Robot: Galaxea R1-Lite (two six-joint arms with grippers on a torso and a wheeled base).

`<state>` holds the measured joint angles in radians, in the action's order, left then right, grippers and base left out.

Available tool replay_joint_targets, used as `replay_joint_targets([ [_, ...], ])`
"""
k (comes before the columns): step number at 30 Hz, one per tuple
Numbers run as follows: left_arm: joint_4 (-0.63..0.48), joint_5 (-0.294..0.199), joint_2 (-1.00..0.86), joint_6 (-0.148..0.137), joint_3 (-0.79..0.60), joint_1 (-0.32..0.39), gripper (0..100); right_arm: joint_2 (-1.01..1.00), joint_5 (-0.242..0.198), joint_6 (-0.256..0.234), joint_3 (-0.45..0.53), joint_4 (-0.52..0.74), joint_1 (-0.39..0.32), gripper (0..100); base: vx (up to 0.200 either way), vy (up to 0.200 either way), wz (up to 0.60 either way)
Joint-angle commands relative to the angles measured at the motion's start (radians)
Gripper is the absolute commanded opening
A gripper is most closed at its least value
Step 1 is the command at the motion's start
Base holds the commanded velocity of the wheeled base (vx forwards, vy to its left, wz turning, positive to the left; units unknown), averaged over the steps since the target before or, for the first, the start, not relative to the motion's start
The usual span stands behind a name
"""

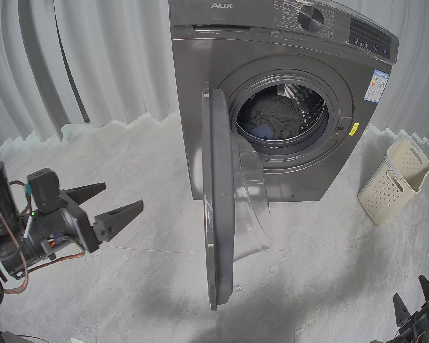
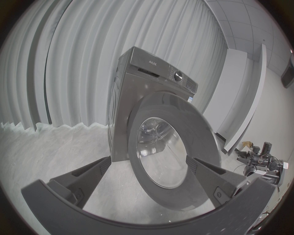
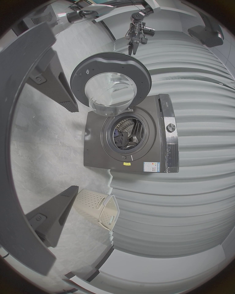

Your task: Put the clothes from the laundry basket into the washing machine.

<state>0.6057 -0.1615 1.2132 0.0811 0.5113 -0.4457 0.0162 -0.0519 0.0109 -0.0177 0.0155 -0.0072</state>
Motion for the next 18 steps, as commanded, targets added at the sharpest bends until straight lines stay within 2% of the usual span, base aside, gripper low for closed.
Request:
replay_joint_targets([
  [1,0.072,0.068,0.226,-0.011,0.096,-0.085,100,-0.015,0.000,0.000,0.010,0.000,0.000,100,0.000,0.000,0.00],
  [4,0.157,0.108,0.335,-0.006,0.171,-0.126,100,-0.015,0.000,0.001,0.010,0.000,0.001,100,0.000,0.000,0.00],
  [7,0.187,0.148,0.414,-0.004,0.243,-0.166,100,-0.015,0.000,0.001,0.010,0.000,0.000,100,0.000,0.000,0.00],
  [14,0.190,0.152,0.534,0.025,0.391,-0.222,100,-0.015,0.000,0.001,0.010,0.000,0.000,100,0.000,0.000,0.00],
  [18,0.186,0.154,0.580,0.025,0.469,-0.225,100,-0.015,0.000,0.000,0.010,0.000,0.000,100,0.000,0.000,0.00],
])
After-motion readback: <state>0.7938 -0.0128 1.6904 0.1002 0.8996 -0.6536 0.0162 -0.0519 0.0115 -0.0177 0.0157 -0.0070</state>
